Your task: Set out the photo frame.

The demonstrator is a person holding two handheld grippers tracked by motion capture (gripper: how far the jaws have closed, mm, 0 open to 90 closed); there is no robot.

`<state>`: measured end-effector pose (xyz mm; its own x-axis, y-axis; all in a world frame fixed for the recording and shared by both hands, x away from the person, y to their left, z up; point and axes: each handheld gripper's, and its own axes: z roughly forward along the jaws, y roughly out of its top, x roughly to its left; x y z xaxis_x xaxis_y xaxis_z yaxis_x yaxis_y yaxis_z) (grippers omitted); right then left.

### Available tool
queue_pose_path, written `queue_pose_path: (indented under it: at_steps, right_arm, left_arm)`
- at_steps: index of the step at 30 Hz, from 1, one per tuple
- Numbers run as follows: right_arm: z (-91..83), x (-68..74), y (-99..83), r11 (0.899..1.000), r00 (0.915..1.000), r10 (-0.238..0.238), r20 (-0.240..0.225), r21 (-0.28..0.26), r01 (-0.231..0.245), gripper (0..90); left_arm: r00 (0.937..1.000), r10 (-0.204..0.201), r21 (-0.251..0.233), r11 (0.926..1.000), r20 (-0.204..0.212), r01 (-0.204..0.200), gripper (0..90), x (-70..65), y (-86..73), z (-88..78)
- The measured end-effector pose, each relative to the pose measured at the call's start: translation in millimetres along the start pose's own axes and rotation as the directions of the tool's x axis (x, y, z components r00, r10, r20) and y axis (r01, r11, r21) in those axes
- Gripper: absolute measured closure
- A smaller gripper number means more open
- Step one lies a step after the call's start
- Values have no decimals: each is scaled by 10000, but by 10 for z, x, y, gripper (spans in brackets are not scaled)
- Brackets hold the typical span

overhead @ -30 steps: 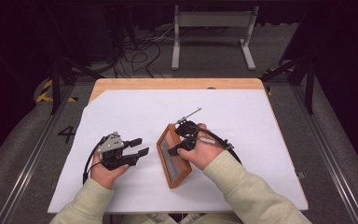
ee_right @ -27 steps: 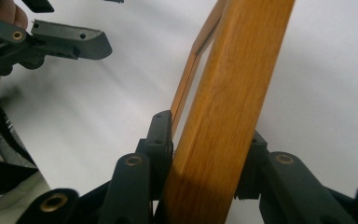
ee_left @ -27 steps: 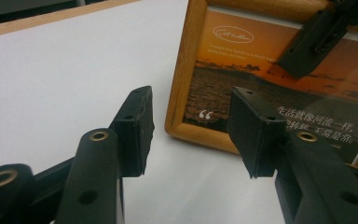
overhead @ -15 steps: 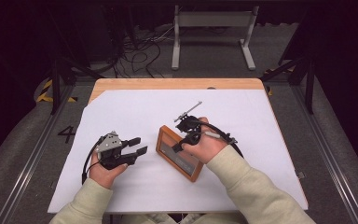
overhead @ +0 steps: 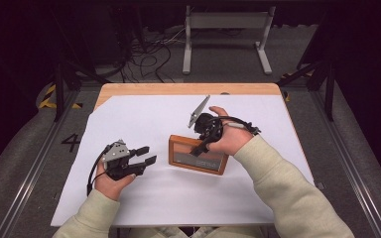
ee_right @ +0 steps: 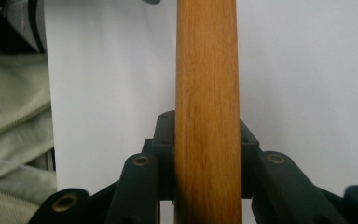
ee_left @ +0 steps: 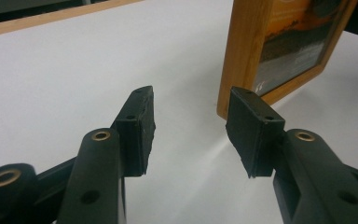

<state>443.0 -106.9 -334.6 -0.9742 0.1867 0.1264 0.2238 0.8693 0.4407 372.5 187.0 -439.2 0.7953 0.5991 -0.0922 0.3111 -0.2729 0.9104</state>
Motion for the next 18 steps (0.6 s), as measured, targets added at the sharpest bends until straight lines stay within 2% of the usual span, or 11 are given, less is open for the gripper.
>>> queue_pose_path:
  at_steps: [2,3,4,6,9,10,13,16,18]
  right_arm:
    - [28,-59,-9,9991,9986,-408,-321,129,413,707]
    - [28,-59,-9,9991,9986,-408,-321,129,413,707]
    - [73,-120,-23,9970,9957,-675,-631,330,697,707]
    - [117,-161,-33,9947,9938,-796,-772,585,842,707]
    - [187,-210,-55,9867,9874,-1279,-932,888,1362,707]
    - [187,-228,-58,9865,9856,-1354,-1010,789,1436,706]
    - [189,-255,-68,9865,9837,-1432,-1085,641,1506,705]
    - [195,-272,-74,9884,9860,-1368,-954,536,1423,701]
    - [183,-284,-89,9934,9916,-1098,-684,242,1117,640]
  left_arm:
    - [10000,-13,-5,10000,9,13,520,3,-1,1]
    - [10000,-13,-5,10000,9,13,520,3,-1,1]
    - [10000,-16,1,10000,13,16,520,3,-1,2]
    - [10000,-11,6,10000,21,11,520,3,-2,3]
    - [10000,0,-17,10000,33,0,521,8,-1,8]
    - [10000,-44,22,10000,58,44,521,5,-2,10]
    - [10000,-33,33,10000,92,33,521,2,-2,21]
    - [9999,-33,40,10000,97,33,521,4,-2,22]
    - [9999,-53,40,10000,90,53,521,1,-2,24]
